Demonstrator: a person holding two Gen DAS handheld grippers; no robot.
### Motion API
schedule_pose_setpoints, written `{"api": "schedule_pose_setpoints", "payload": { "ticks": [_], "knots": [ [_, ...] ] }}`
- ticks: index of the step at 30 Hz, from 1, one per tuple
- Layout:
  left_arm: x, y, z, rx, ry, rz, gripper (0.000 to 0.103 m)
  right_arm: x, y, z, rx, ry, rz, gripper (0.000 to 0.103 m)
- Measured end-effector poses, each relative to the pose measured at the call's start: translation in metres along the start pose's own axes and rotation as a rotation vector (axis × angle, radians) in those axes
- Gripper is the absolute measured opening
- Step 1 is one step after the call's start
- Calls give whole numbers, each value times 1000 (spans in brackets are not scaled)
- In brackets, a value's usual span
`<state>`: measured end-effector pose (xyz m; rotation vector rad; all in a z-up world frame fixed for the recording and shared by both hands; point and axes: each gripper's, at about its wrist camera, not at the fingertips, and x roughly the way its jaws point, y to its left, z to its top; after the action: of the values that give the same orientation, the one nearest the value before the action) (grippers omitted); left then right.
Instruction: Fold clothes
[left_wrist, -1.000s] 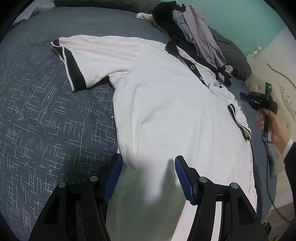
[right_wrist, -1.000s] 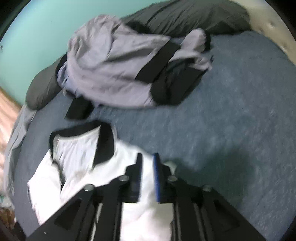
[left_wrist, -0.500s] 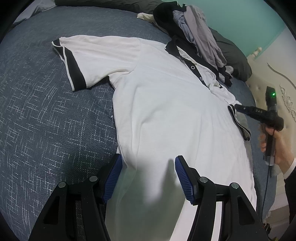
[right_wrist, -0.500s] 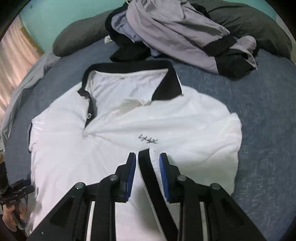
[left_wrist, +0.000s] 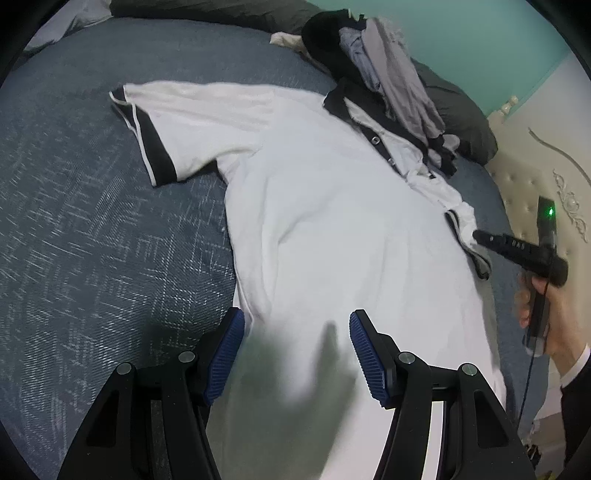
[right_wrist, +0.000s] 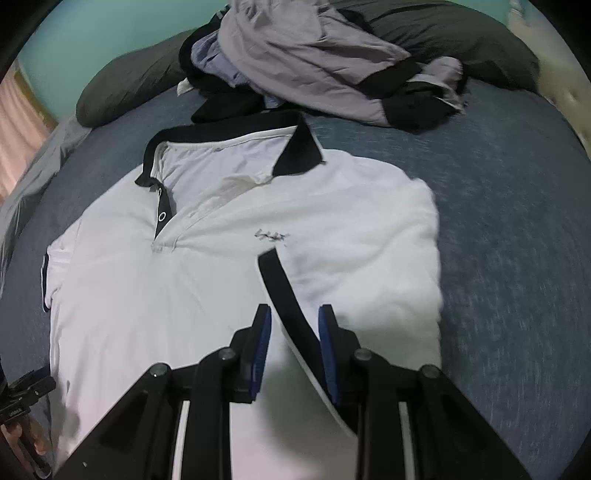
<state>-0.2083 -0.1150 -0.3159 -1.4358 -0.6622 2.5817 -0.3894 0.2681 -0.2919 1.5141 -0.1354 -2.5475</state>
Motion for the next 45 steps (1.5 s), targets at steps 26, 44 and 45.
{"api": "schedule_pose_setpoints", "payload": {
  "ticks": [26,44,45],
  "knots": [
    [85,-166,80,192,67,-100,64,-43,-100,-88,454,-120,182,29],
    [201,-241,134,245,174,-167,63,-18,-103,-89,575,-90,245,29],
    [203,-242,134,247,174,-164,63,-20,-106,-90,593,-93,246,29]
  ]
}}
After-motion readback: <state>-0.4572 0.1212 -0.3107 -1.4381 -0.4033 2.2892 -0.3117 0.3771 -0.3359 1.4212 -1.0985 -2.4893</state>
